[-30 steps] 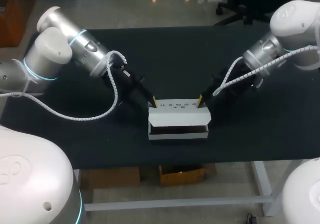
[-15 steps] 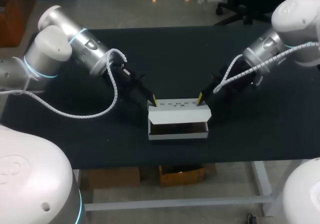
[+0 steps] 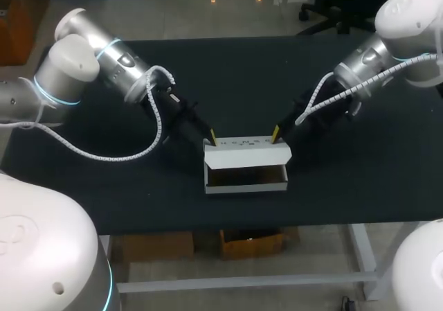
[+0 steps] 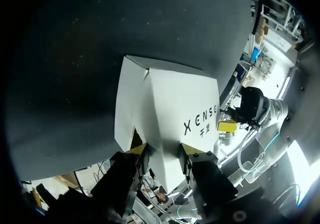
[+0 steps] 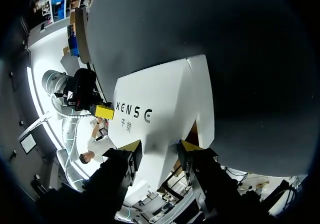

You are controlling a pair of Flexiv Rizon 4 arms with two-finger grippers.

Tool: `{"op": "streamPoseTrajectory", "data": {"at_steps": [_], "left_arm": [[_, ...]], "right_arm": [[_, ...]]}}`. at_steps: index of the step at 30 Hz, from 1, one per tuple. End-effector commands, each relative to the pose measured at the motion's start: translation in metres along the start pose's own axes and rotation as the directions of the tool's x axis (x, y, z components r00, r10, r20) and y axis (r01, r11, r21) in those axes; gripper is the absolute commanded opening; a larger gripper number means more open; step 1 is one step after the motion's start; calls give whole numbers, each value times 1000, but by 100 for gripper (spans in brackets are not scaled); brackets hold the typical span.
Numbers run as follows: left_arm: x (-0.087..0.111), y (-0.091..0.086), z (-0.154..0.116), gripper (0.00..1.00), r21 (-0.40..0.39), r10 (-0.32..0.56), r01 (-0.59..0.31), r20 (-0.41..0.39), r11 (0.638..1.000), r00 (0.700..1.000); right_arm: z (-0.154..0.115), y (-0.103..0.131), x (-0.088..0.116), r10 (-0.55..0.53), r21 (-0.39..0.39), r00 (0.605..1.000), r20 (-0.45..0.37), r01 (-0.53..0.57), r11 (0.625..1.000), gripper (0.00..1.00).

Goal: Assemble the packaging by folding the flat box into shape, placing the metal phone stand inside, and closing the box properly

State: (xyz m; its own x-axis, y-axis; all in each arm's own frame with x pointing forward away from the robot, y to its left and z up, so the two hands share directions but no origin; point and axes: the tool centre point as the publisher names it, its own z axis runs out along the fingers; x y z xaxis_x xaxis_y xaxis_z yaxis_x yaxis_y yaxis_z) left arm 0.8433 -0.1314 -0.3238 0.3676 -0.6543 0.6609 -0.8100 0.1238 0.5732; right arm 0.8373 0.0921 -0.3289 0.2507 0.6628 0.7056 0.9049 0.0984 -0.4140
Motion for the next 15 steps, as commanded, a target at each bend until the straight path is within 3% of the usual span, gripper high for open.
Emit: {"op": "streamPoseTrajectory", "data": {"at_steps": [1, 15], "left_arm": [[6, -6, 3, 38, -22, -2, 2, 2, 1000, 1000], [9, -6, -7, 38, -27, -15, 15, 12, 1000, 1000]], "right_arm": [[4, 3, 7, -2, 13, 1000, -1, 2, 1000, 45], [1, 5, 7, 2, 16, 1000, -4, -2, 1000, 44]]}}
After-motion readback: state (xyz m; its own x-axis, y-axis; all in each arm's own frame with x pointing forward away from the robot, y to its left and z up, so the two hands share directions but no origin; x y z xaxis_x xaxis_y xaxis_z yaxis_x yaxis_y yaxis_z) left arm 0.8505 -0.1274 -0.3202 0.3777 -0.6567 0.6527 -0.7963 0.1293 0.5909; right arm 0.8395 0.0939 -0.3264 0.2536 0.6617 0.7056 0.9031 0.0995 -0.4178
